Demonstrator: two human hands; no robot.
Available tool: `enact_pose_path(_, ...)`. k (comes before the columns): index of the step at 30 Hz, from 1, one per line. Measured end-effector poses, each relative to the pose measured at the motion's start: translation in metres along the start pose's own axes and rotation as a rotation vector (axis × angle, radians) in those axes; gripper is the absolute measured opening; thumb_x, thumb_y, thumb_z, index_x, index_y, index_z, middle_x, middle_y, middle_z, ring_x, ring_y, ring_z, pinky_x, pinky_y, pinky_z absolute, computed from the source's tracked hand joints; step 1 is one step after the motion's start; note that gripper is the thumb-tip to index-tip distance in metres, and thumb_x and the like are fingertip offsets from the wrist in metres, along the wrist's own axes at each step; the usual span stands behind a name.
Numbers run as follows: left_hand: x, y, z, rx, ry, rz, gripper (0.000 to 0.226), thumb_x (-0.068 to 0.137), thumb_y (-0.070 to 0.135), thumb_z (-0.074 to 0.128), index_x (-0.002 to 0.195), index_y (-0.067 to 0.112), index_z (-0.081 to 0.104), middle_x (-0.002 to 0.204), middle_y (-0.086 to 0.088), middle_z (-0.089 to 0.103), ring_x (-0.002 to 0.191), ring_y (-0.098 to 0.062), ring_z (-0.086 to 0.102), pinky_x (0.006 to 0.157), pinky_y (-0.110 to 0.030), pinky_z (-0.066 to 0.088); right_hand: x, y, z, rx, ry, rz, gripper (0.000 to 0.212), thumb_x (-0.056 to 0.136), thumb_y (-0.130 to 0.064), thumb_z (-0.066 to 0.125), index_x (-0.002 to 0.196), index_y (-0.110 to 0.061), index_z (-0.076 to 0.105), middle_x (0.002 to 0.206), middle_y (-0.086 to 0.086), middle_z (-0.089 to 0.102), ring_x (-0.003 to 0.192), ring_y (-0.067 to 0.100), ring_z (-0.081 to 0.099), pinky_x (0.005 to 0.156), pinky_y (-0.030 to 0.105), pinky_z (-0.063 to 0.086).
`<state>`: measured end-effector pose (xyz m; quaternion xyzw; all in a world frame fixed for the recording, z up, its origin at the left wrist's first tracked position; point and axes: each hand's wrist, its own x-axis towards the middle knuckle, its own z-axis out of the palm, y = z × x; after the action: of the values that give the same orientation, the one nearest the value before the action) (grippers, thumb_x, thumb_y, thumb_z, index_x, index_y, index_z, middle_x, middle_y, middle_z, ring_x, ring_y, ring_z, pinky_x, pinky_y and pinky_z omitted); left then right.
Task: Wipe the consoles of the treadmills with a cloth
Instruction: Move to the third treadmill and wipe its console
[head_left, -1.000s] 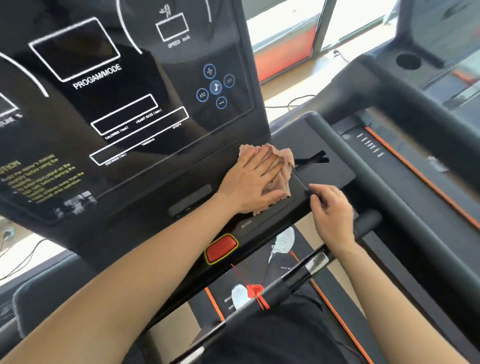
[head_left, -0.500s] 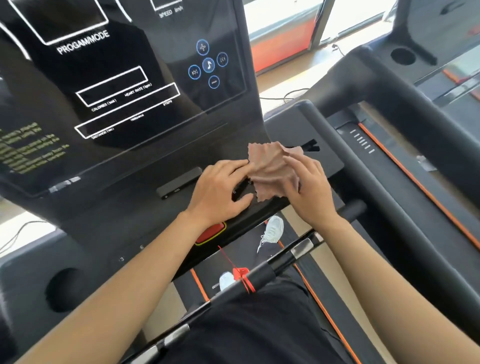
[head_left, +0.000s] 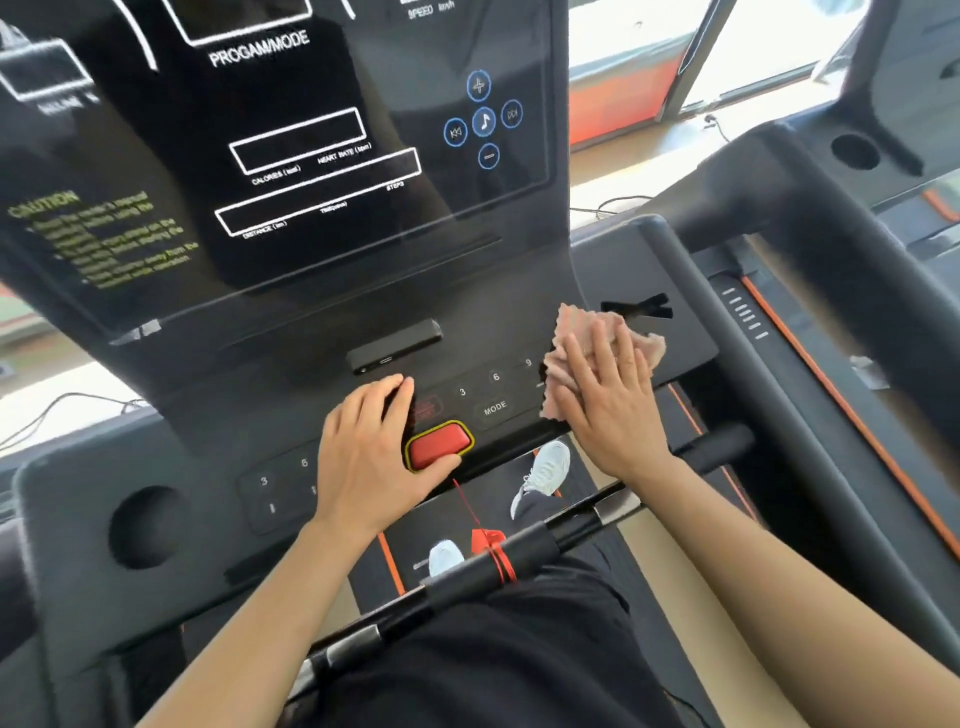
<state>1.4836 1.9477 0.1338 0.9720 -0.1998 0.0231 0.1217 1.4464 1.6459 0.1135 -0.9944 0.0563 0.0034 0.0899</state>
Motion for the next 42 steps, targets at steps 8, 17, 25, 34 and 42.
enact_pose_path(8,-0.017,-0.022,-0.010,-0.142,0.021,0.012,0.087,0.076,0.068,0.064,0.145,0.016,0.055,0.144,0.000,0.058,0.135,-0.024,0.053,0.110,-0.042,0.040,-0.008,-0.052,0.008,-0.055,-0.055,-0.116,0.061,0.103,-0.060,0.017,0.161,-0.041,0.013,0.172,0.002,0.007,0.159,0.032,-0.003,0.126,0.058,0.007)
enact_pose_path(17,-0.122,-0.087,-0.016,-0.021,0.132,-0.500,0.107,0.068,0.081,0.059,0.150,0.012,0.048,0.155,-0.013,0.044,0.138,-0.040,0.042,0.109,-0.058,0.040,-0.022,-0.109,0.019,-0.073,-0.057,-0.317,0.059,0.104,-0.055,0.026,0.160,-0.037,0.024,0.171,0.001,0.016,0.158,0.035,0.007,0.124,0.057,0.013)
enact_pose_path(25,-0.134,-0.095,-0.007,-0.158,0.195,-0.539,0.106,0.067,0.078,0.065,0.152,0.018,0.047,0.157,-0.009,0.045,0.141,-0.033,0.043,0.114,-0.051,0.038,-0.029,-0.163,0.030,-0.117,-0.089,-0.448,0.060,0.106,-0.051,0.027,0.162,-0.031,0.020,0.172,0.008,0.010,0.158,0.038,0.000,0.125,0.060,0.011)
enact_pose_path(34,-0.170,-0.117,-0.011,-0.038,0.243,-0.480,0.081,0.082,0.064,0.062,0.144,0.012,0.057,0.150,-0.007,0.057,0.145,-0.029,0.046,0.118,-0.050,0.036,-0.028,-0.253,0.041,-0.105,-0.192,-0.754,0.062,0.106,-0.052,0.023,0.163,-0.030,0.012,0.172,0.006,0.001,0.158,0.036,-0.006,0.127,0.057,0.008)
enact_pose_path(42,-0.198,-0.122,-0.002,-0.175,0.306,-0.477,0.062,0.091,0.046,0.060,0.140,0.008,0.060,0.153,-0.012,0.053,0.150,-0.031,0.040,0.127,-0.051,0.024,-0.033,-0.286,0.053,-0.170,-0.163,-1.047,0.062,0.107,-0.042,0.038,0.163,-0.030,0.014,0.172,0.000,0.011,0.159,0.033,0.005,0.127,0.054,0.010)
